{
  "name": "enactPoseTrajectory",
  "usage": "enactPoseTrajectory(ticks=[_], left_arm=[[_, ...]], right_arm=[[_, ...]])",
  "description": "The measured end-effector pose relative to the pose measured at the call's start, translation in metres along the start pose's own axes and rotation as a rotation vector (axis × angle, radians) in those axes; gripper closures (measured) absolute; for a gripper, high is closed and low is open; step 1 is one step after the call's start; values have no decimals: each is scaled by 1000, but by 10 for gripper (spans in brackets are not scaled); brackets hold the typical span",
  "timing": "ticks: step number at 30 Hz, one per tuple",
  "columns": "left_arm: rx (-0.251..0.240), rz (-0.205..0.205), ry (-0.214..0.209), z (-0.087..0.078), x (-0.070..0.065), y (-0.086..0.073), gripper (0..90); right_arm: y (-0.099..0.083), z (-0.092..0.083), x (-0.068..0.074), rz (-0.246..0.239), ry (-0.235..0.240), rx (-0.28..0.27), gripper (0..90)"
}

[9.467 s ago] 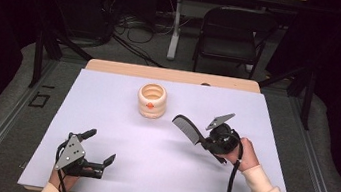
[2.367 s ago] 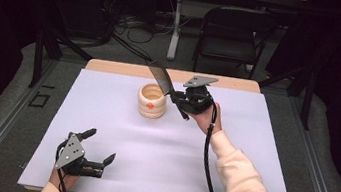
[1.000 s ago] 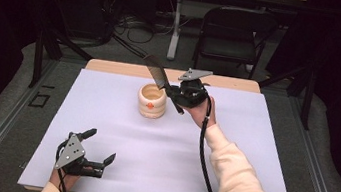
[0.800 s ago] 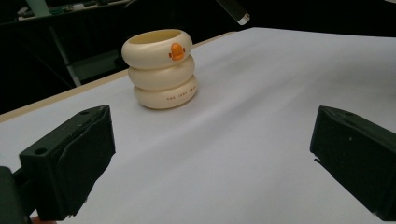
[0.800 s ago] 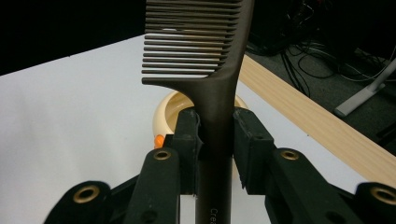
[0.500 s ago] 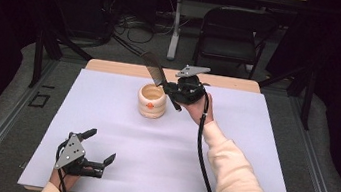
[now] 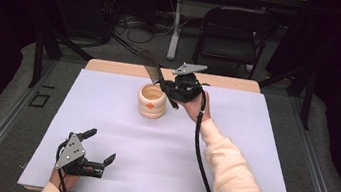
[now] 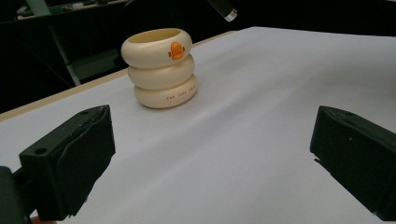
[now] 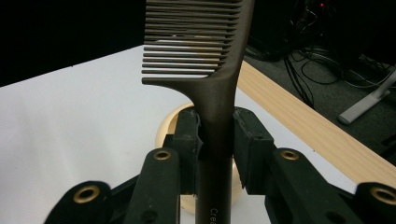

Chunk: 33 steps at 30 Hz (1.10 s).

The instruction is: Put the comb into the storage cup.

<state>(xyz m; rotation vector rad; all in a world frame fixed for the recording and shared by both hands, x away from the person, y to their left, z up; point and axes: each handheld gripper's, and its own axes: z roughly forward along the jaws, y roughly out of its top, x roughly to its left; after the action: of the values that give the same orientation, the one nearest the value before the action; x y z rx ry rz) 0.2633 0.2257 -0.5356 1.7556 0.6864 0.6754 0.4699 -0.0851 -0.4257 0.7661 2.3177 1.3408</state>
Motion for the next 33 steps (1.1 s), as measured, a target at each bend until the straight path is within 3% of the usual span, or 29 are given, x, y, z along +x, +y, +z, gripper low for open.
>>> enactPoseTrajectory(ticks=[33], left_arm=[[2, 0, 0, 0, 0, 0, 1]], right_arm=[[18, 15, 4, -5, -22, -54, 723]])
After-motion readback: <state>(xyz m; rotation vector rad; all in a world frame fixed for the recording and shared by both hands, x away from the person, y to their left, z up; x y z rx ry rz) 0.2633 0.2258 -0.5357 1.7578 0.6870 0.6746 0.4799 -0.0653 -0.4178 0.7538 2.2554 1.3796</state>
